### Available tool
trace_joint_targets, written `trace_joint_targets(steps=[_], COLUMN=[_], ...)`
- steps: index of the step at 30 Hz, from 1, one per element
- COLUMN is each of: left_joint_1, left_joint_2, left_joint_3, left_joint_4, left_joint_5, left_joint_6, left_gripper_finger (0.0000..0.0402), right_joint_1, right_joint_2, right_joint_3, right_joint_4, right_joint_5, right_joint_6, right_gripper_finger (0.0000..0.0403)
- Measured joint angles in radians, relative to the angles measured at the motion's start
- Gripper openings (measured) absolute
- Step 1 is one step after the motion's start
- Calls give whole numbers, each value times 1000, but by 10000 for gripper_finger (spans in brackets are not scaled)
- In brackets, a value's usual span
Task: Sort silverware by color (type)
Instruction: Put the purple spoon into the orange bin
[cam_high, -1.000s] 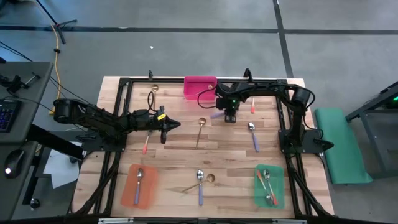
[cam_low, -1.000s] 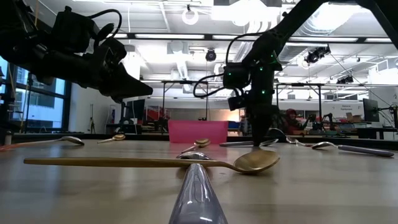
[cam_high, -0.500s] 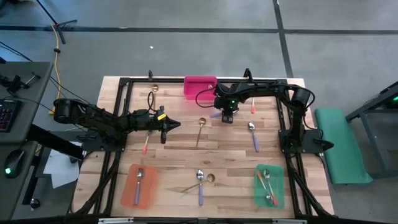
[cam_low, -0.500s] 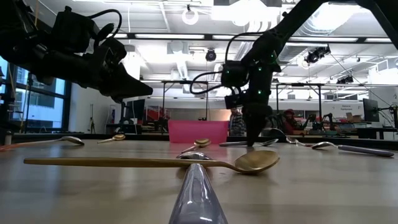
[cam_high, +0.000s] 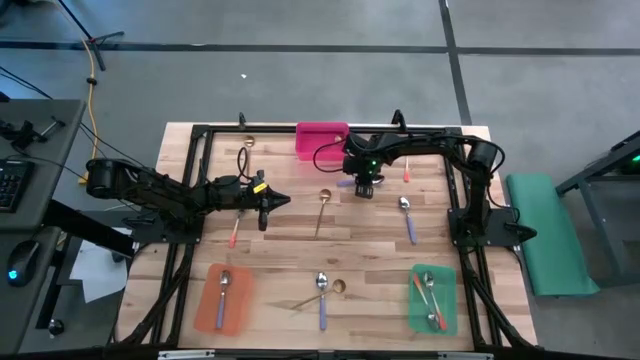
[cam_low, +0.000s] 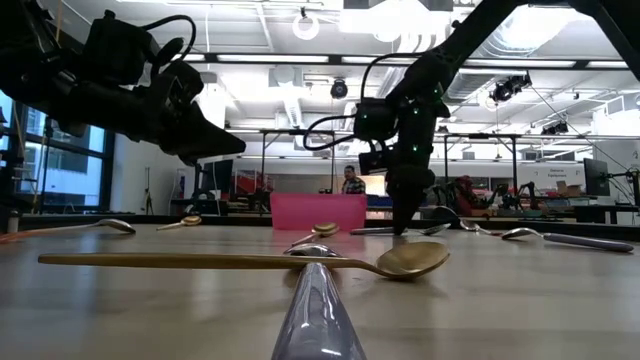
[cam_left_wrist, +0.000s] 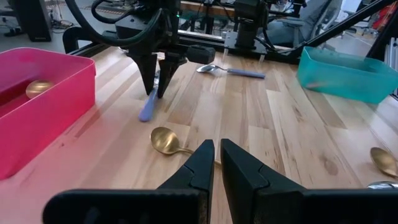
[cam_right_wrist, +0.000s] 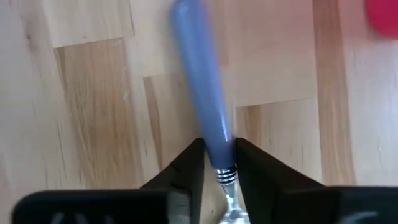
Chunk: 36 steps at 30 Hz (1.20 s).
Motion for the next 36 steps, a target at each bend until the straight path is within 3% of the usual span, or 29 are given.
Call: trace_joint_targets(steps=[7, 17, 22, 31, 36], left_joint_1=[0, 8, 11, 11, 11], left_joint_2=[0, 0, 0, 0, 0], left_joint_3=[0, 0, 0, 0, 0], left_joint_4=[0, -77, -154, -155, -155], left_joint_5=[0, -6, -6, -13, -26], left_joint_6=[-18, -239, -313, -359, -384], left_gripper_finger=[19, 26, 58, 136, 157], right_joint_1=[18, 92, 133, 177, 167], right_joint_2=[3, 11, 13, 13, 12], right_joint_3=[11, 69, 80, 82, 82], right_joint_4=[-18, -11, 3, 14, 24], right_joint_5=[17, 58, 50, 120, 130], right_joint_6=[0, 7, 7, 24, 64], right_gripper_finger=[12, 10, 9, 8, 8])
